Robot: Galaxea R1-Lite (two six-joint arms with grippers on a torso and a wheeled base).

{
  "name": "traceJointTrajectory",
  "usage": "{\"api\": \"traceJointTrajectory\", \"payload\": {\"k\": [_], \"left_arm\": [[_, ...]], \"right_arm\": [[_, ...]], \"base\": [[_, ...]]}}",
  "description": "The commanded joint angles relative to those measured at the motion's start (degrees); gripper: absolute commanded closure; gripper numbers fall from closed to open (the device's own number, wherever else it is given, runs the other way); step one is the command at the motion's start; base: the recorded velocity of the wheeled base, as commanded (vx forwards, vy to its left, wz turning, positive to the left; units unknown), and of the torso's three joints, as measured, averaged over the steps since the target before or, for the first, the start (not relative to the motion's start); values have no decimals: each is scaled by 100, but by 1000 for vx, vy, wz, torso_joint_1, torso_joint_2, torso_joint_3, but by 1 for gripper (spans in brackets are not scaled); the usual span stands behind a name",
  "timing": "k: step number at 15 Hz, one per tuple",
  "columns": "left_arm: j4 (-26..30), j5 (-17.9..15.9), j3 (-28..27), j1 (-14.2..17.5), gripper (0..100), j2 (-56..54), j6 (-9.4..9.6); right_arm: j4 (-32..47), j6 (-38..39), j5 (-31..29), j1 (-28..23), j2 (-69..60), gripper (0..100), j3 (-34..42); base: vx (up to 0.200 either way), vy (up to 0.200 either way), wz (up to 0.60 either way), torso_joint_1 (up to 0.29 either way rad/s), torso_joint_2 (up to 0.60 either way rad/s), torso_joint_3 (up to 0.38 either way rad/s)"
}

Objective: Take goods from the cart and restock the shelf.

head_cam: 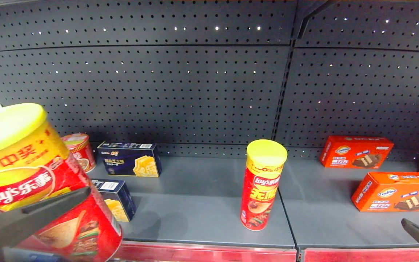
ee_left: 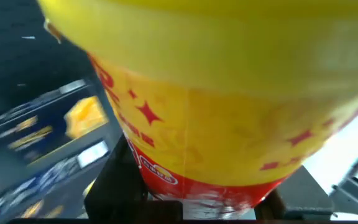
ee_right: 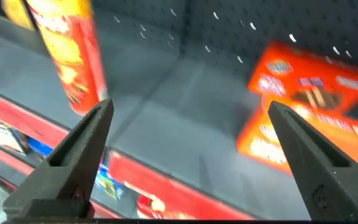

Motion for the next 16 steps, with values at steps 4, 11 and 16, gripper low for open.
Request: {"api": "traceJointTrajectory", "payload": {"k": [4,11,16], "left_arm": [[-192,14,-724,-282,100,1417,22],[-219,102,-777,-440,100,1610,13],[-228,102,-768,-440,100,1619,13]], "right_arm": [[240,-24,-149,15,-322,0,220],[214,-191,-439,384,-480,0,589],[205,-217,-351,401,-568,0,730]], "base": [[0,0,0,0,0,0],[0,0,0,0,0,0],[0,0,-240,2,1,2]]}}
